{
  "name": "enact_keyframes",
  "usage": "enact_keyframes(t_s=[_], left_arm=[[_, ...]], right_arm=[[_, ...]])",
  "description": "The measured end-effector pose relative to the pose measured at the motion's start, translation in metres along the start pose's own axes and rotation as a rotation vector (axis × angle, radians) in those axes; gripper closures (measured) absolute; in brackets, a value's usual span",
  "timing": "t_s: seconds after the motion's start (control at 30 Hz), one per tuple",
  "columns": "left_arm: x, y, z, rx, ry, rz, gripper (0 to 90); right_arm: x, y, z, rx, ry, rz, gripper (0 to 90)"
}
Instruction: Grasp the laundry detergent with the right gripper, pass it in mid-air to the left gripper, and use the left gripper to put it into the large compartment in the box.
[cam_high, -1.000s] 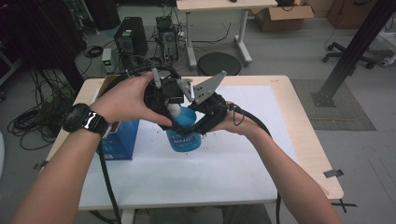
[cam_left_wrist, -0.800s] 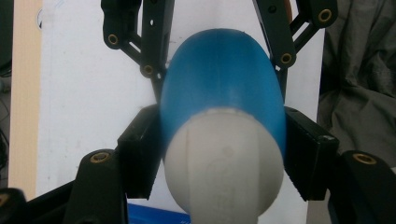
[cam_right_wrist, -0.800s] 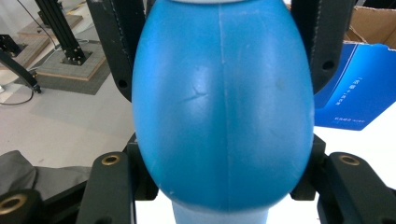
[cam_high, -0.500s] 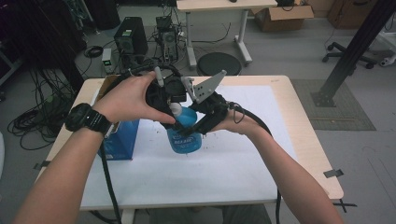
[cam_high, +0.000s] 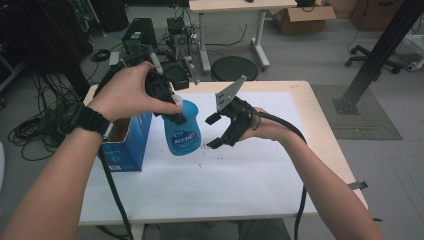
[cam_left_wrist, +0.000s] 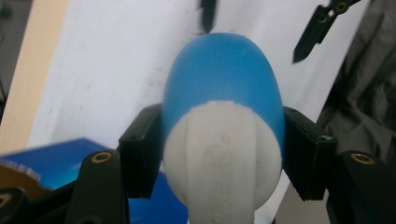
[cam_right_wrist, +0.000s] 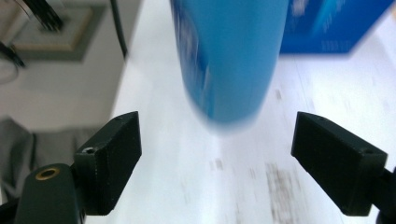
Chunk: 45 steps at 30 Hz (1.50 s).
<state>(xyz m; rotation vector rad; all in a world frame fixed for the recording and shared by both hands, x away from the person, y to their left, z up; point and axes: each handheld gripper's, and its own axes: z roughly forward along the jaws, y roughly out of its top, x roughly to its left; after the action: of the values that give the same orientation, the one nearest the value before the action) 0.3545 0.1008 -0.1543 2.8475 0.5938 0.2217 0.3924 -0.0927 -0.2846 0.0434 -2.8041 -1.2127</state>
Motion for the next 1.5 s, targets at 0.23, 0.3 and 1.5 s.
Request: enact_keyframes(t_s=[0.23, 0.3, 1.5], left_arm=[[0.023, -0.011, -0.031, 0.002, 0.134, -0.283, 38.3], [0.030, -0.015, -0.039, 0.000, 0.176, -0.360, 38.3], [0.091, -0.115, -0.054, 0.028, 0.377, -1.034, 38.4]], right_arm=[[-0.006, -0.025, -0.018, 0.205, -0.051, 0.043, 11.8], [-0.007, -0.033, -0.026, 0.262, -0.056, 0.054, 11.6], [-0.003, -0.096, -0.091, 0.530, -0.155, 0.166, 8.4]])
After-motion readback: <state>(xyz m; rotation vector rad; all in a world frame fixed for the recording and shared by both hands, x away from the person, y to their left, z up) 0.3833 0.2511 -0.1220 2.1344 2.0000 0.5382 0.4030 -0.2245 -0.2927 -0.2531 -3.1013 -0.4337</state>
